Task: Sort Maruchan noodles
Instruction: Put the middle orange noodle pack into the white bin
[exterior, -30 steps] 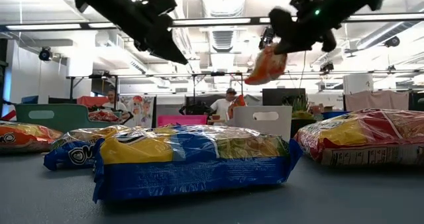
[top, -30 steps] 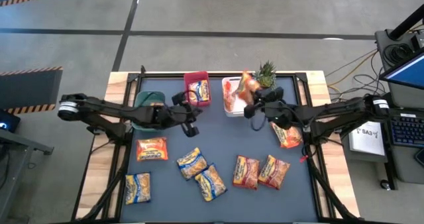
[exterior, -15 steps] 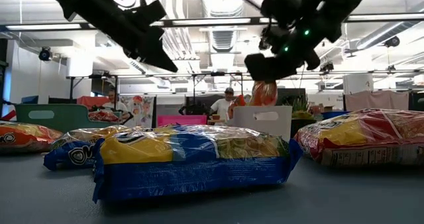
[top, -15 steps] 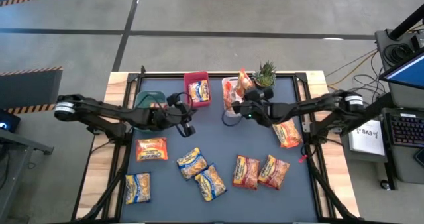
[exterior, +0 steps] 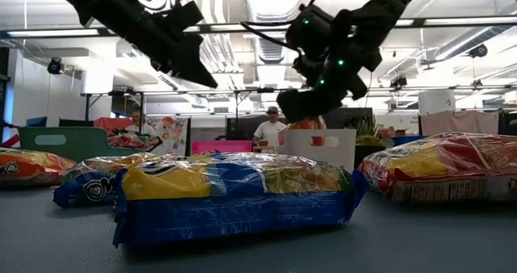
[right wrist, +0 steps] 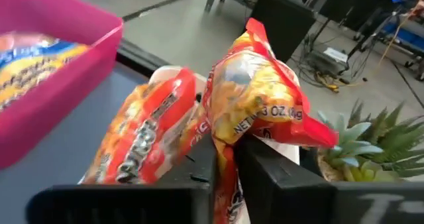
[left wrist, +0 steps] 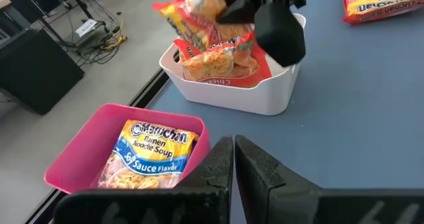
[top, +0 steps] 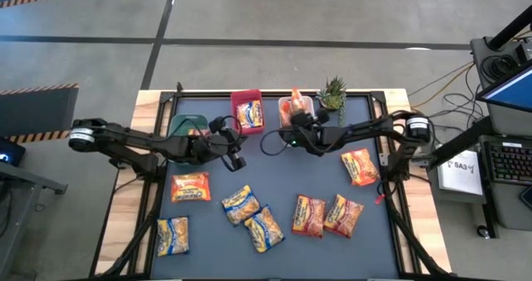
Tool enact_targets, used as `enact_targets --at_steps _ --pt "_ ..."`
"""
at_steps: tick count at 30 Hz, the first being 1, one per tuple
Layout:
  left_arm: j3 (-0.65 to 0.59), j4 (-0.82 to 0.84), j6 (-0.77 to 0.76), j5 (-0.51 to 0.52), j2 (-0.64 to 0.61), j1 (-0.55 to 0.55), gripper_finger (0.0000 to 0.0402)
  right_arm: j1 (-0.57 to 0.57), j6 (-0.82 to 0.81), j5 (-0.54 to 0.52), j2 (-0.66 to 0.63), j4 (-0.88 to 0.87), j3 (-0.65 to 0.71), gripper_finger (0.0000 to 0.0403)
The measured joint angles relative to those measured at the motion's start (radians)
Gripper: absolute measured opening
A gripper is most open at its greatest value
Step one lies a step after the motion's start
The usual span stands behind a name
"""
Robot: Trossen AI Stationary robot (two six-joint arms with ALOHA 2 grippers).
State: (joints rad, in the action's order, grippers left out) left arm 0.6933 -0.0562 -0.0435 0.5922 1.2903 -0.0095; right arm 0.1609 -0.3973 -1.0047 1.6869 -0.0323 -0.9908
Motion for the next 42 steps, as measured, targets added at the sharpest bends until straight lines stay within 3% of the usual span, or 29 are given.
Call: enact_targets --at_steps 8,17,22,29,33,37,42 --pt "0.0 -0.015 -0.003 0.0 0.0 0.0 0.0 -0.001 -0.004 0.166 0.031 -0.03 -0.052 0.0117" --pt "0.0 -0.02 -0.018 0.0 0.0 0.0 0.0 -0.007 -0.08 0.175 0.023 -0.276 -0.146 0.014" --pt "0.0 -0.02 -0.018 0.0 0.0 0.0 0.0 -0.013 -0.108 0.182 0.015 -0.469 -0.22 0.0123" --pt "0.0 -0.017 0.095 0.002 -0.006 0.001 0.0 0.005 -0.122 0.333 -0.018 -0.726 -0.373 0.0058" --pt "0.0 -0.02 0.137 0.065 -0.01 0.002 0.0 0.032 -0.047 0.328 -0.031 -0.718 -0.43 0.0016" --pt "0.0 -0.018 0.139 0.078 -0.011 0.005 0.0 0.091 0.026 0.4 -0.03 -0.623 -0.437 0.0009" --pt "0.0 0.01 0.138 0.078 -0.011 0.005 0.0 0.138 0.0 0.491 -0.028 -0.607 -0.389 0.0009"
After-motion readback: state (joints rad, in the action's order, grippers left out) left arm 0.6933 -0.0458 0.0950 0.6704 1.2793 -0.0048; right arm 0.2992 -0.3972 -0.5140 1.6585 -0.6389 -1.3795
